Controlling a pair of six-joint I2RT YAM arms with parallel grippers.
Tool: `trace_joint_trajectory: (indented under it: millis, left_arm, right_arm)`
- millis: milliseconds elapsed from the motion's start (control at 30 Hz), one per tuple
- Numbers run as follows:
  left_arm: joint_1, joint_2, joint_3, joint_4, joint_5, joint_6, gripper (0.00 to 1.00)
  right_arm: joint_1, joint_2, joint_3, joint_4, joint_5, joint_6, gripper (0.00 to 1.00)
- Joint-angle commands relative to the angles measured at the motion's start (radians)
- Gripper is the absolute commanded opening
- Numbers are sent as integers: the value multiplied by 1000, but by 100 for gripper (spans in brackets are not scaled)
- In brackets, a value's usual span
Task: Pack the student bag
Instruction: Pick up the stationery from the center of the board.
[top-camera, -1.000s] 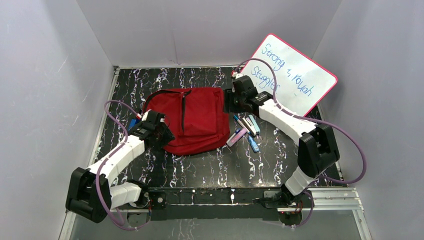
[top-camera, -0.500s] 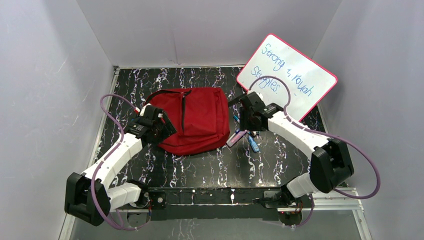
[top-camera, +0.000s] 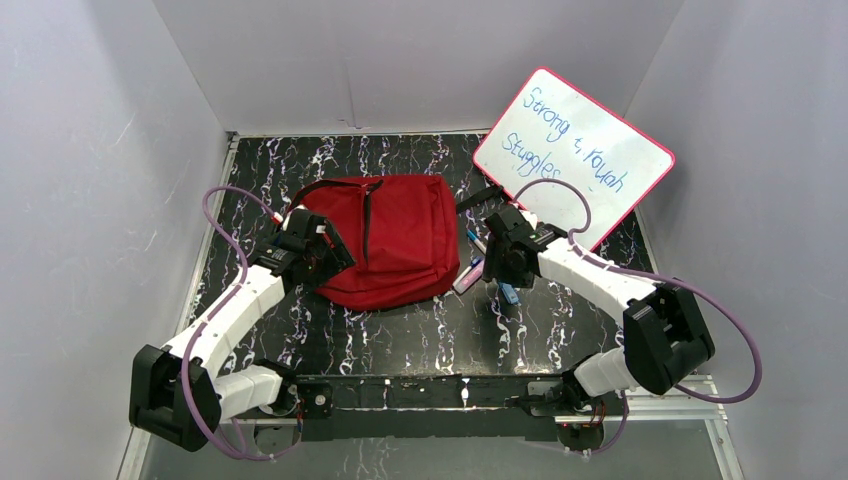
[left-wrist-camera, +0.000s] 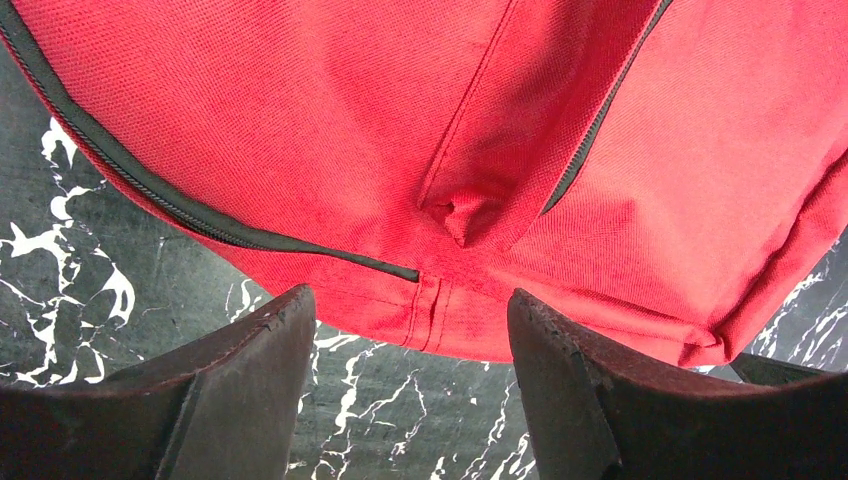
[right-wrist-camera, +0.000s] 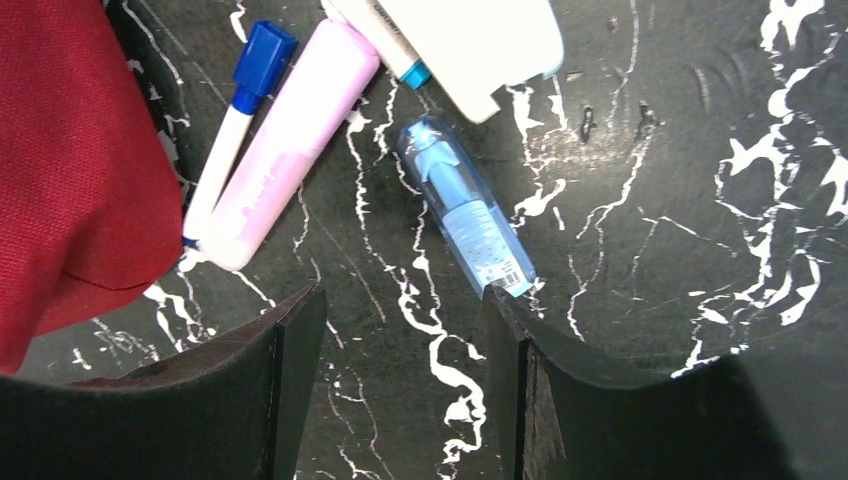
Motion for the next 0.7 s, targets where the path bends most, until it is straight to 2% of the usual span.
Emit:
trace_joint_trajectory:
  millis: [0, 167, 433, 600, 667]
  left_arm:
    - [4, -7, 6, 7, 19, 8, 68]
    - [4, 11, 8, 18, 39, 5, 68]
    - [4, 35, 24, 23, 49, 10, 68]
    - [4, 54, 36, 28, 63, 4, 68]
    - [4, 60, 43, 28, 66, 3, 68]
  right_arm:
    - [0, 4, 6, -32, 88, -54, 66]
    - [-11, 77, 4, -56, 97, -190, 65]
    - [-34, 101, -41, 17, -13, -332, 65]
    - [-73, 135, -61, 37, -97, -363, 49]
    - [-79, 133, -73, 52, -124, -375, 45]
